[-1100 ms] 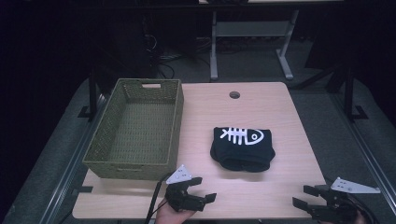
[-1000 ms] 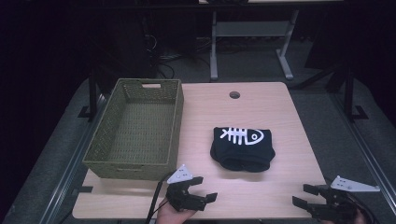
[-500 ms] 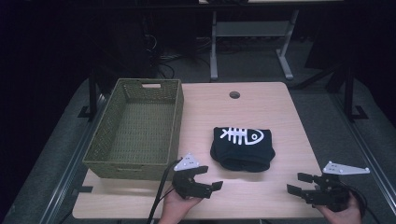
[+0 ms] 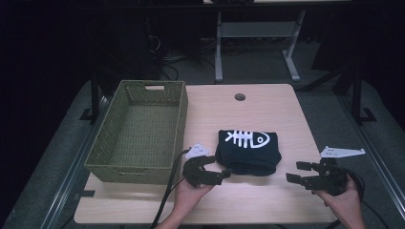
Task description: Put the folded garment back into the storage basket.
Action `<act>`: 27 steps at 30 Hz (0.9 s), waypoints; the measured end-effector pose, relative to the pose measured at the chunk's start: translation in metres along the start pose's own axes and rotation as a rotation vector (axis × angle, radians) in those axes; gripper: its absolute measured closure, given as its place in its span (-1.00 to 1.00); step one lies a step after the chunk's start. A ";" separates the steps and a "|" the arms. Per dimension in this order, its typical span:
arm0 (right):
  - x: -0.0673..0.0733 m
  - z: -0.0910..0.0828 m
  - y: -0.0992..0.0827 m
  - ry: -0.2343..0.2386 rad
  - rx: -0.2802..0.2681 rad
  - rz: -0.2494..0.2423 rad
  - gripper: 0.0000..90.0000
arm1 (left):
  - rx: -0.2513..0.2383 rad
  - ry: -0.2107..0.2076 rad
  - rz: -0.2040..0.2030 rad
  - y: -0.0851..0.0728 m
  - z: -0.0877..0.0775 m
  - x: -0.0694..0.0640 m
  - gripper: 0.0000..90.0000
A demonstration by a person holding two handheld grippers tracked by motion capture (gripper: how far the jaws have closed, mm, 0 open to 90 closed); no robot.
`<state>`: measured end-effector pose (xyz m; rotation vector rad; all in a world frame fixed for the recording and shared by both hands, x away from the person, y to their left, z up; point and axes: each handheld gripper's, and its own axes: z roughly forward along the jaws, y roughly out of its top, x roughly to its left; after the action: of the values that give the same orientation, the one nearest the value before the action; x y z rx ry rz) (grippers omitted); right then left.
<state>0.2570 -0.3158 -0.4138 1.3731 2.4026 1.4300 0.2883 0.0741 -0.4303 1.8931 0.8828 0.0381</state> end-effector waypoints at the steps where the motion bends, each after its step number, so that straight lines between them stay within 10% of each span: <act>1: -0.001 0.001 0.002 0.004 0.001 0.003 -0.58 | -0.001 0.004 -0.005 0.001 0.002 0.001 -0.59; 16: -0.021 0.027 0.030 0.001 0.054 0.028 -0.58 | 0.019 0.131 -0.044 0.020 0.033 0.021 -0.58; 27: -0.045 0.048 0.049 0.000 0.058 0.087 -0.54 | 0.060 0.141 -0.132 0.019 0.056 0.045 -0.56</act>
<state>0.3373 -0.3047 -0.4237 1.5073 2.4314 1.3897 0.3537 0.0529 -0.4576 1.9011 1.1137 0.0659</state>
